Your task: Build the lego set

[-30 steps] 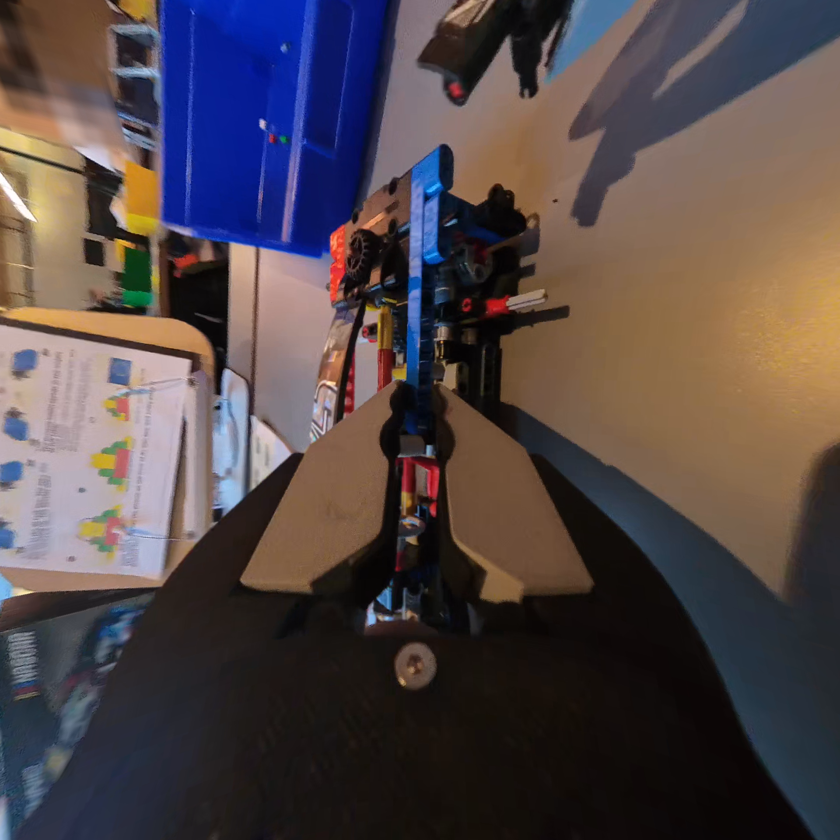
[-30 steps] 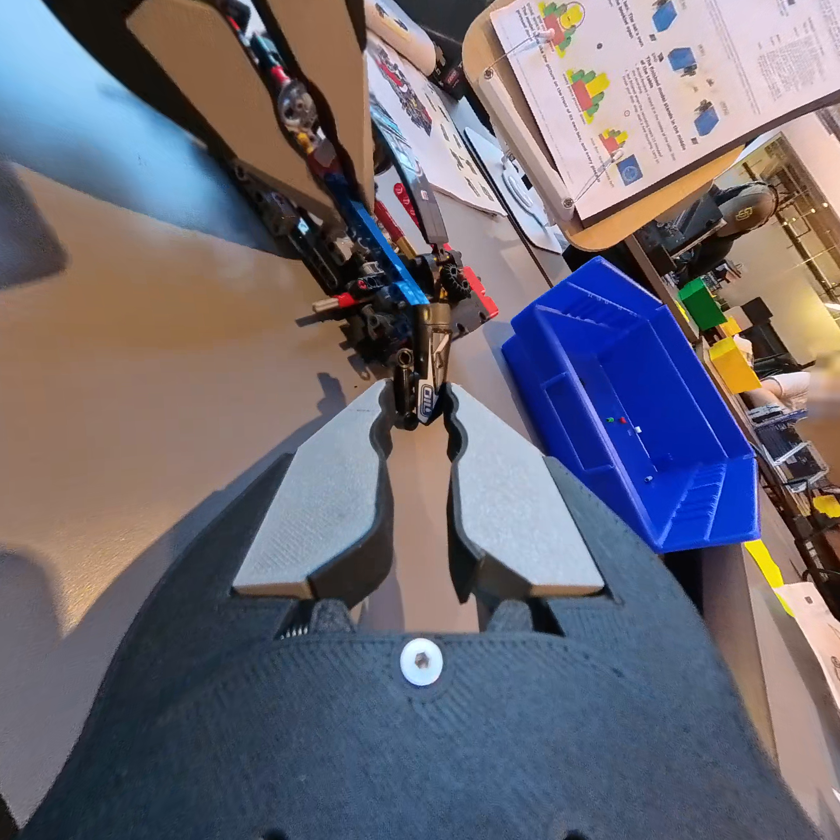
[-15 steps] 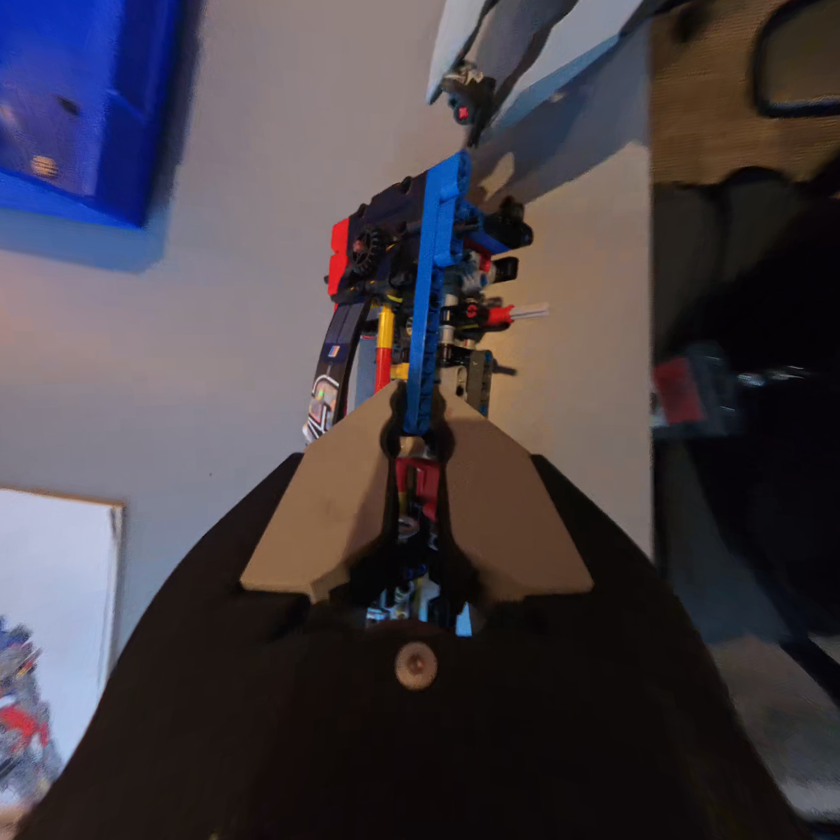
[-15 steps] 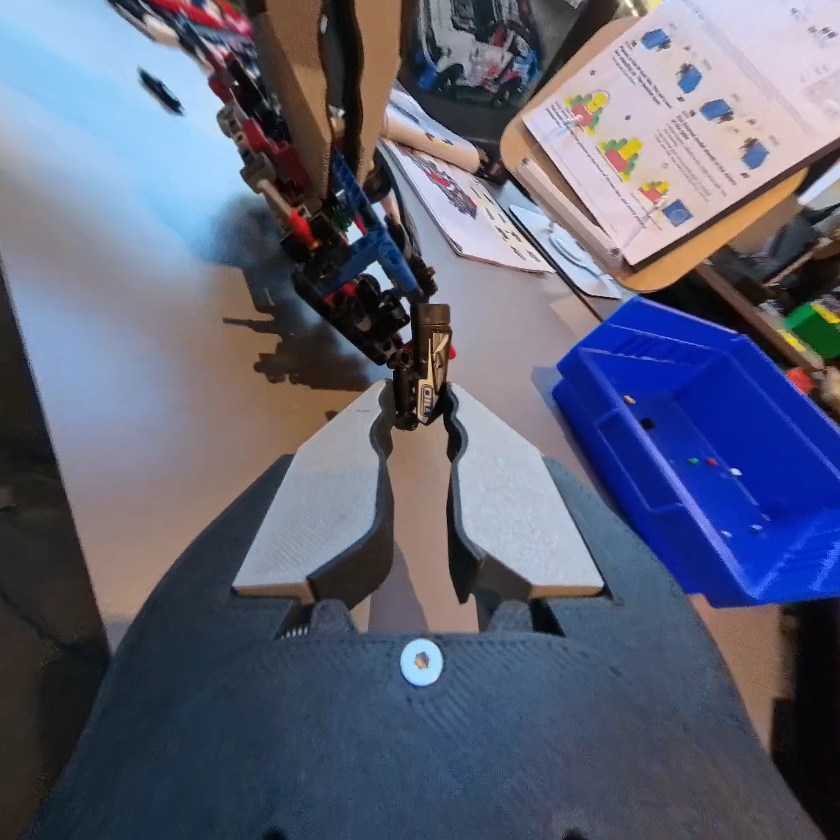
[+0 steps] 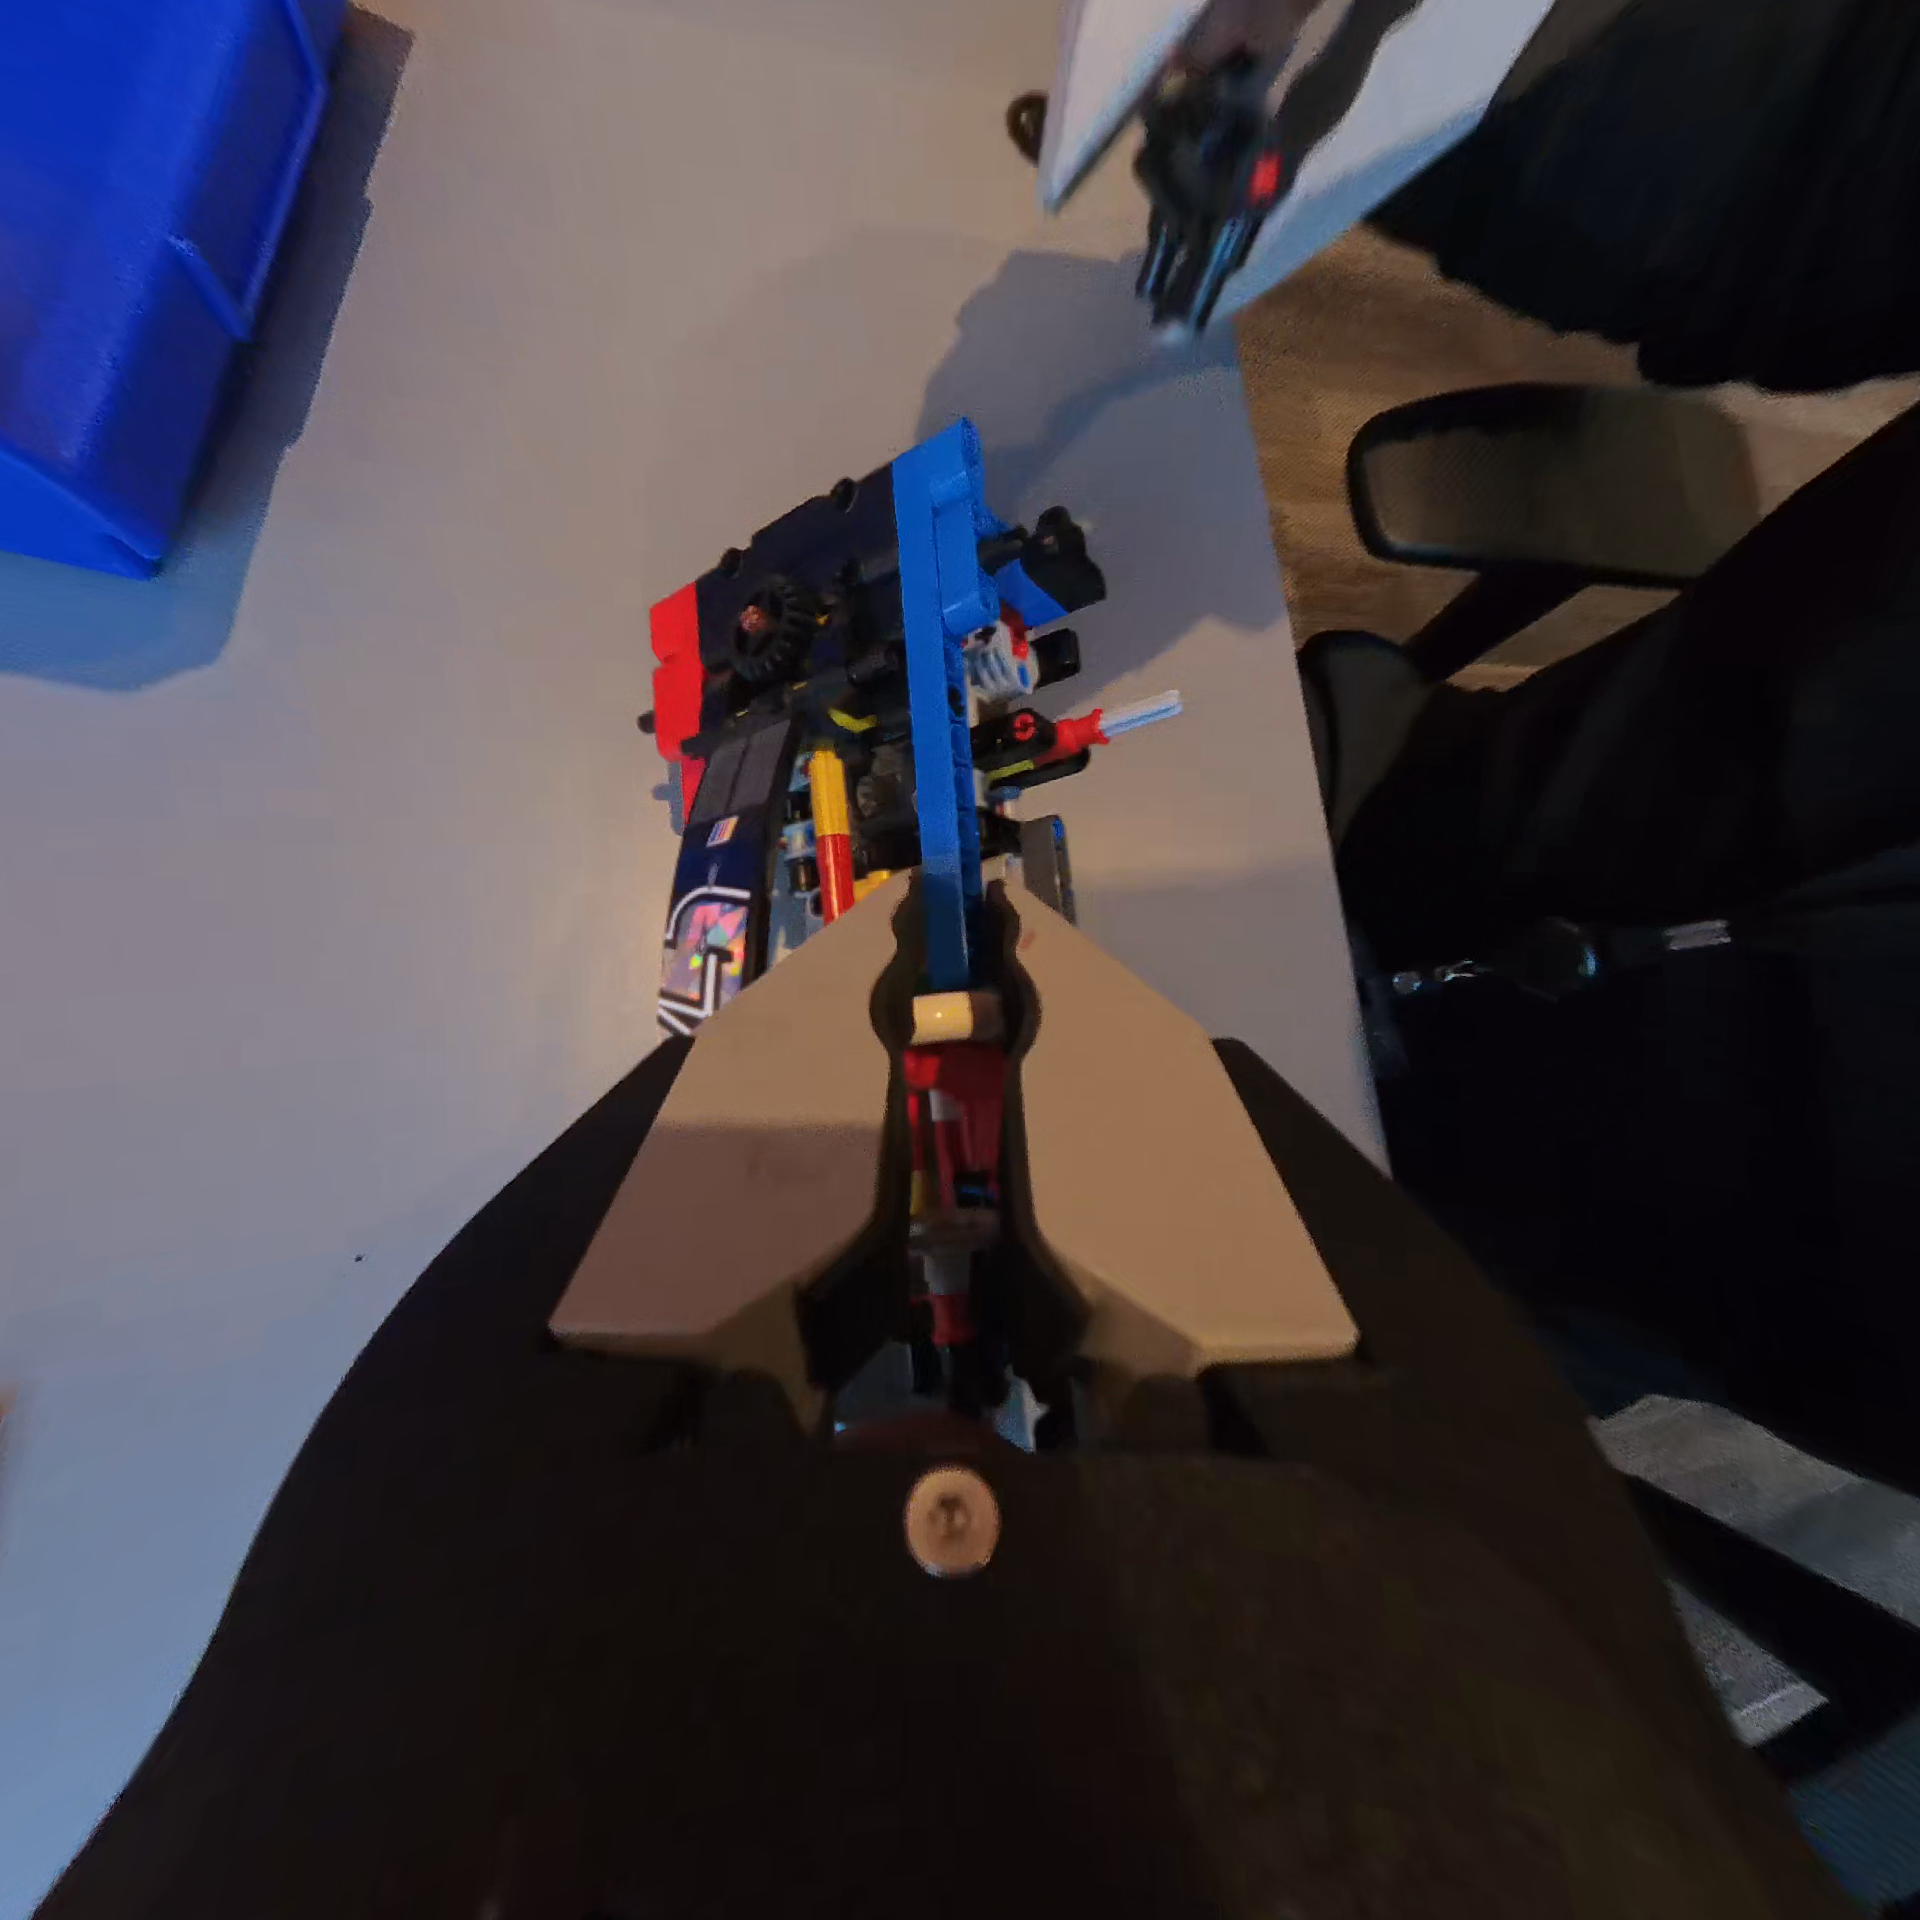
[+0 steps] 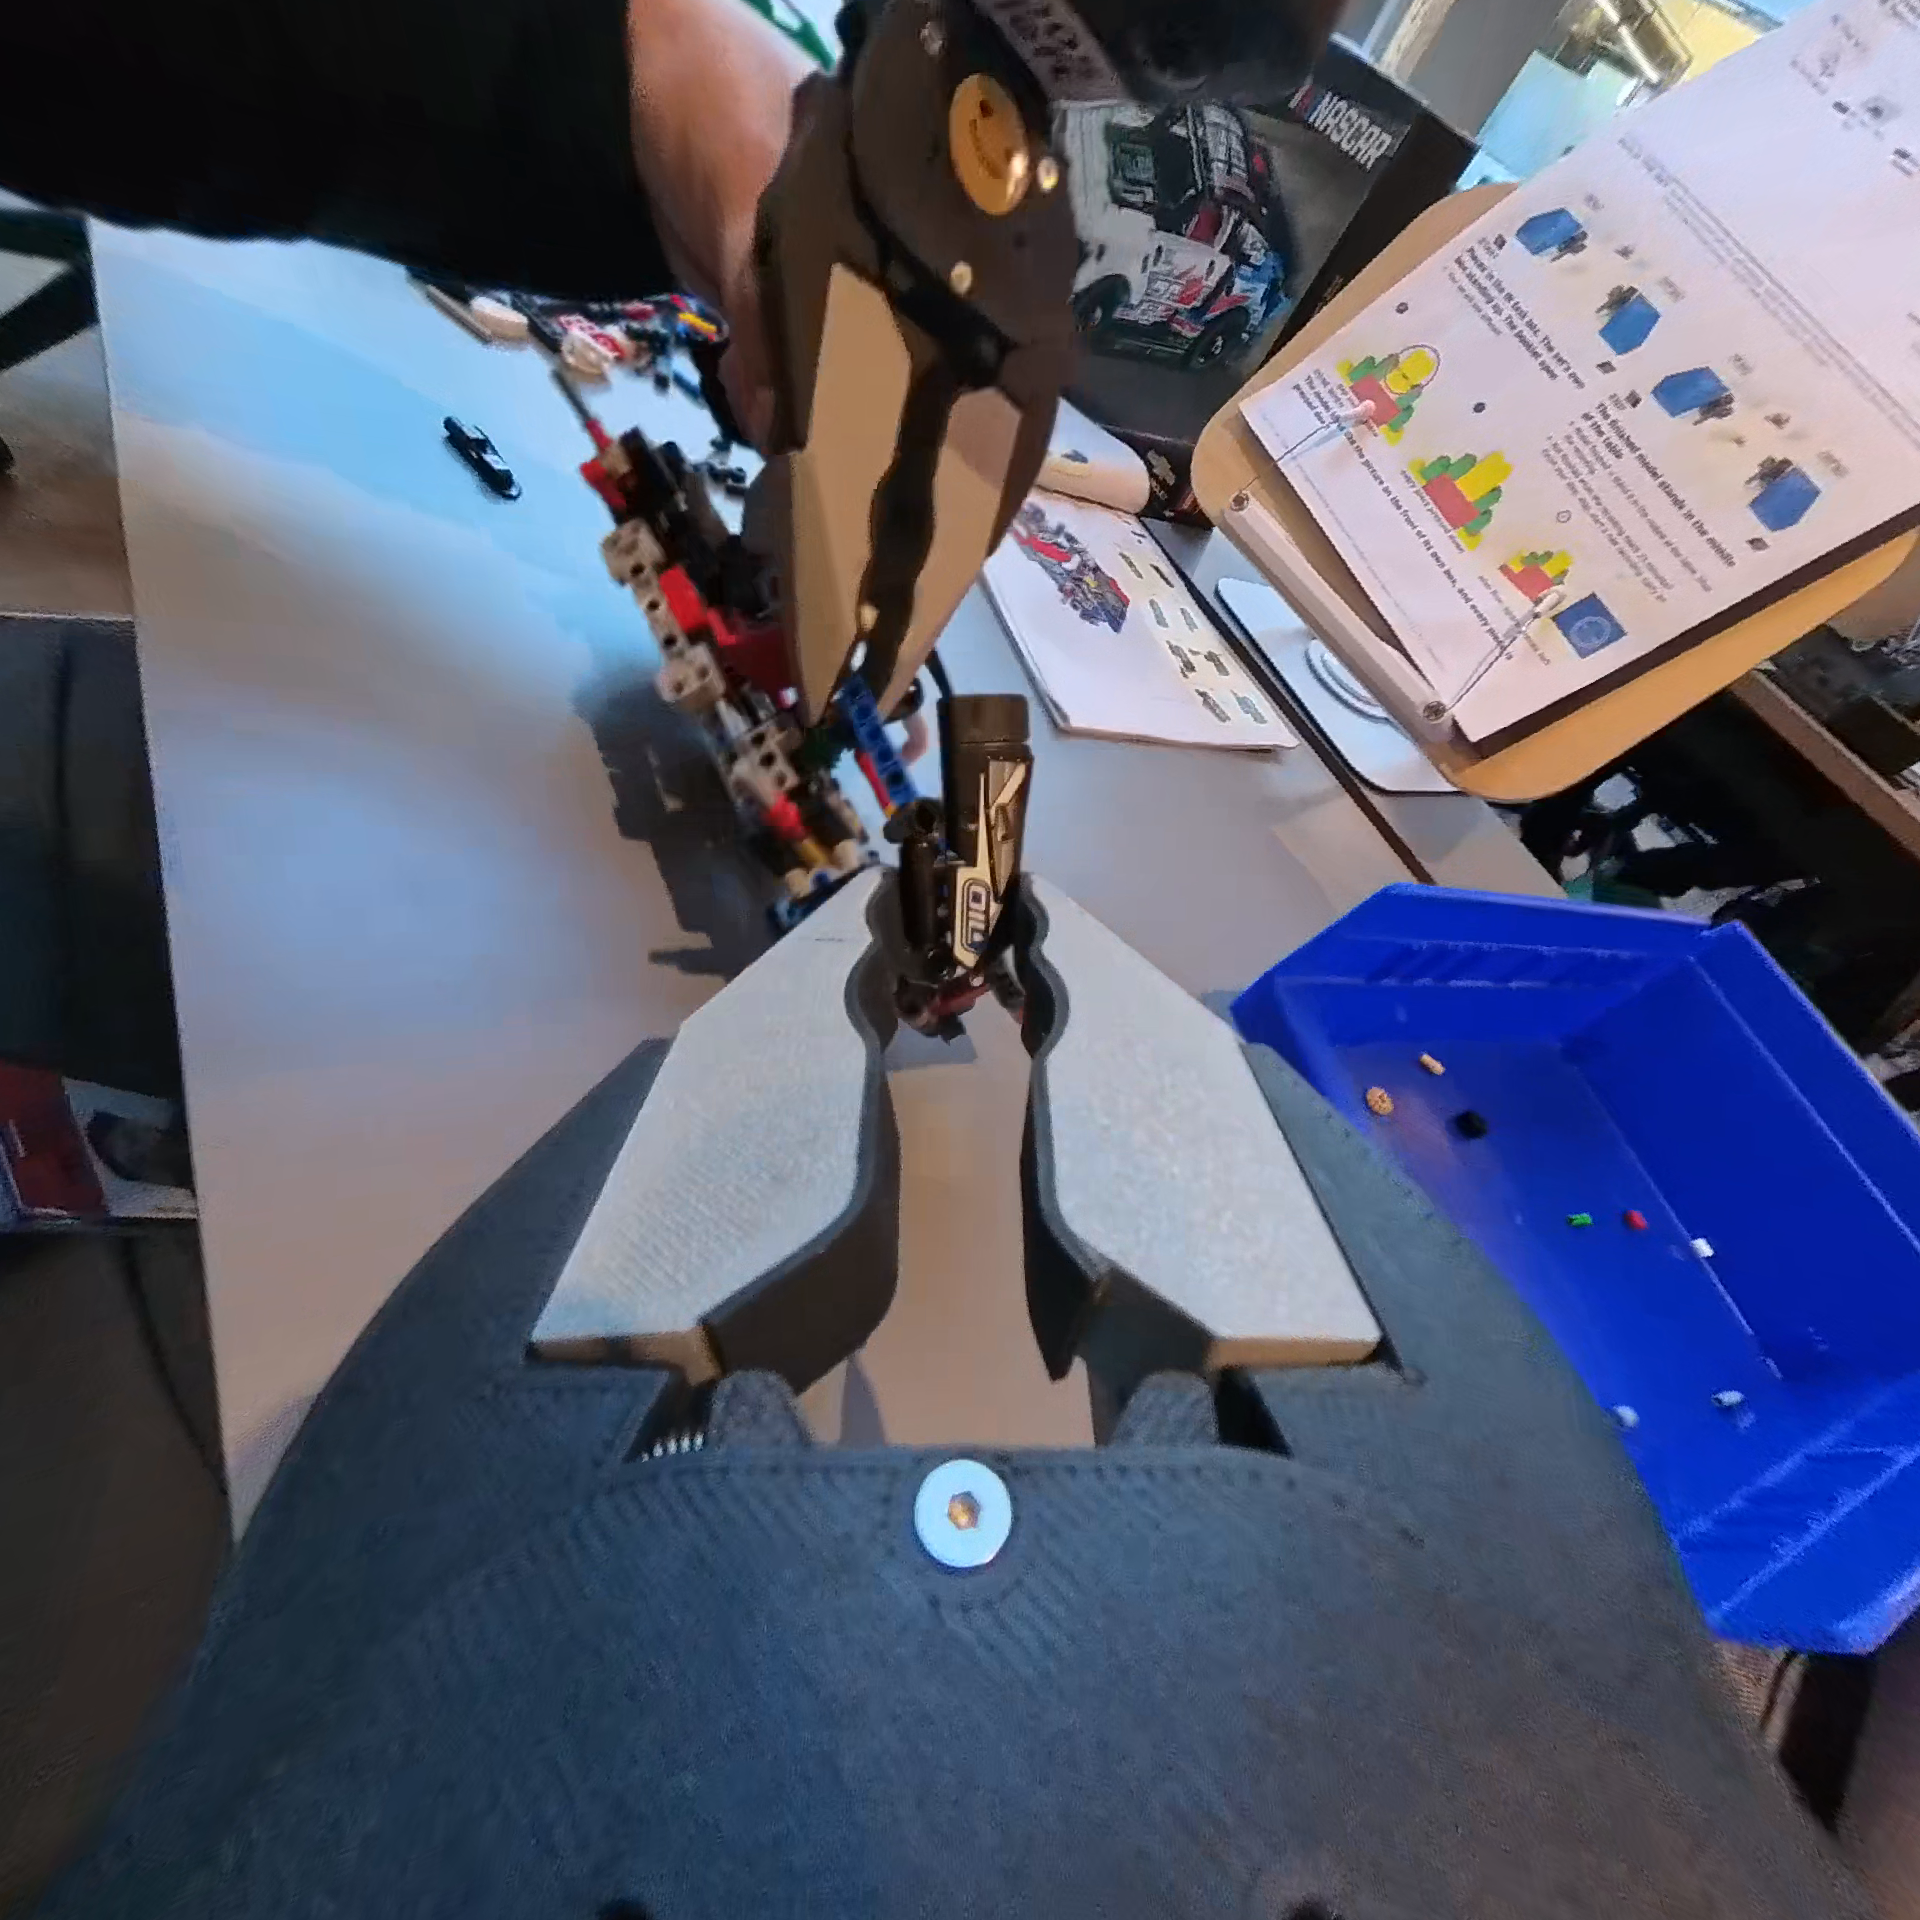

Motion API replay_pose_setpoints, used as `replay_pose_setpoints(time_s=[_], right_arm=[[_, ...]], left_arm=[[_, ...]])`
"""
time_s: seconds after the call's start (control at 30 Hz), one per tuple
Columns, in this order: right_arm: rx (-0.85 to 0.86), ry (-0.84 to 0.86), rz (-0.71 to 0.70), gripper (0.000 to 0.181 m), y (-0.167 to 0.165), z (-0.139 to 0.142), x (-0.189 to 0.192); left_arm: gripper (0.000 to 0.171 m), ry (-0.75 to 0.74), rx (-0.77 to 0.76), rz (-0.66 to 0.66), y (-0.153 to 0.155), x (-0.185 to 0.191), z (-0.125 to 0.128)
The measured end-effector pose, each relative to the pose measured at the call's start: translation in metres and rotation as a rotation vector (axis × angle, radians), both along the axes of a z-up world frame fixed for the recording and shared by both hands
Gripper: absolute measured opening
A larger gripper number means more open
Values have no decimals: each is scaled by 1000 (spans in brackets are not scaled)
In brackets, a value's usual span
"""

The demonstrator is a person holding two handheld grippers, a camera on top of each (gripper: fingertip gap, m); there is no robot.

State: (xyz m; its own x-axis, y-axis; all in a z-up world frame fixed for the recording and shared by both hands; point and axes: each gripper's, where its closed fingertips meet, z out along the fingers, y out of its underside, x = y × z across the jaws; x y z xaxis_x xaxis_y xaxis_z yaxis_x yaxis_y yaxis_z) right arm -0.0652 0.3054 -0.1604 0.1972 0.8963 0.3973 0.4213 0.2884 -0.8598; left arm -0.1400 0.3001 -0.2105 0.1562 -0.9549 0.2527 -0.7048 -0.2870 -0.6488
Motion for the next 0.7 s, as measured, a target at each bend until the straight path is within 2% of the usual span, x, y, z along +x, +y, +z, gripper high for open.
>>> replay_pose_setpoints(time_s=[0.1,0.2,0.3,0.43,0.57,0.7], right_arm=[[0,4,10,17,3,10,-7],[91,5,-30,17,4,10,-10],[292,-33,-72,17,-11,-1,-10],[557,-167,-144,17,-32,-35,-12],[756,-281,-188,18,-38,-56,-10],[833,-307,-180,17,-45,-59,-16]], left_arm=[[6,32,73,41,1,3,-9],[7,95,238,75,-7,8,-23],[6,152,433,115,-12,11,-32],[10,166,549,128,-20,17,-48],[31,75,525,108,-35,22,-39],[34,-76,452,120,-57,28,-10]])
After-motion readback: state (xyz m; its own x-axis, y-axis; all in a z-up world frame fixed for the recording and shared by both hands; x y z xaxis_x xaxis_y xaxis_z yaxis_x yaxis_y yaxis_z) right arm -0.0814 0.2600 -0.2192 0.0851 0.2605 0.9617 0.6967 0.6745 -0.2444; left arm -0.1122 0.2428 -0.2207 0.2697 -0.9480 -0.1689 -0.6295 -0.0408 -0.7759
